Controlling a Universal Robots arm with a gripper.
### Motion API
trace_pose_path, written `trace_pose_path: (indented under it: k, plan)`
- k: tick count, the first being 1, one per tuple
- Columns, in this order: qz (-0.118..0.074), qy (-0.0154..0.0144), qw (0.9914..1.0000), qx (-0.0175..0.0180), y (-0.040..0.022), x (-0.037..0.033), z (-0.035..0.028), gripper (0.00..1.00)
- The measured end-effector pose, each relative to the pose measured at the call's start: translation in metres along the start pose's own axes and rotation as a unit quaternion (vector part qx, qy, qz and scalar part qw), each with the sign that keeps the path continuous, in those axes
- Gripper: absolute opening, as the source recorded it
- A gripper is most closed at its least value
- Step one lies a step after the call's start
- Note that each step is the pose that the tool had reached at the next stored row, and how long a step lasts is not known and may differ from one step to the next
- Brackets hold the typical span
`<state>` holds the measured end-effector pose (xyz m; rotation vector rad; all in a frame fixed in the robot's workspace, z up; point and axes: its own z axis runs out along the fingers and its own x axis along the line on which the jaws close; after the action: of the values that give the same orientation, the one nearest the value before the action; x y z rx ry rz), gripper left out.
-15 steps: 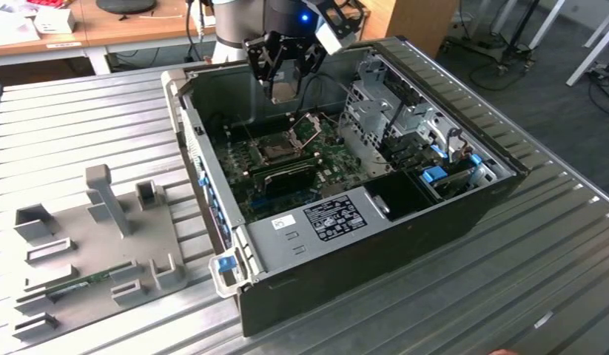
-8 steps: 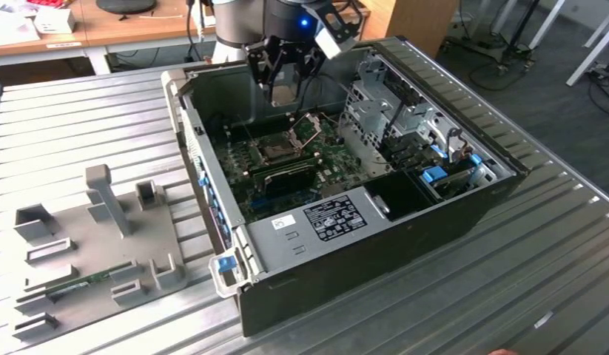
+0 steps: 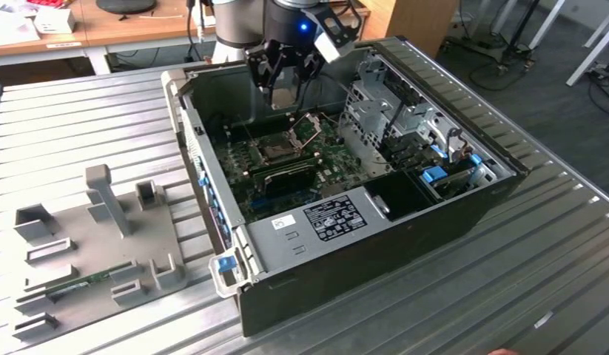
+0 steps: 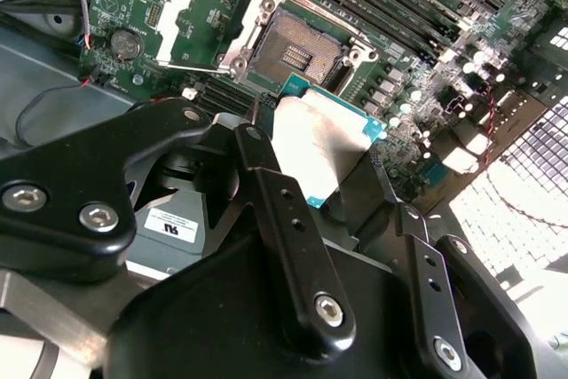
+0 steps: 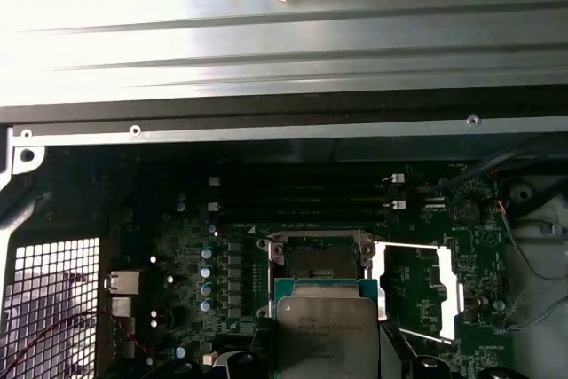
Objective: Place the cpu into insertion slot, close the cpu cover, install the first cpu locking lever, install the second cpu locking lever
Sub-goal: 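Place the cpu into insertion slot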
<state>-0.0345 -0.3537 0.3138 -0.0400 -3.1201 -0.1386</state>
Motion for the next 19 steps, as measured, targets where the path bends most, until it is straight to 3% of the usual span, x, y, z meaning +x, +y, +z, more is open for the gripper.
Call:
trace_pose_path:
  k: [10, 19]
  plan:
    - [0.000, 0.0000, 1.00000, -0.0001, -0.0009, -0.0002, 0.0100, 0.54]
    - [0.000, 0.0000, 1.00000, 0.0000, -0.0009, -0.0002, 0.0105, 0.54]
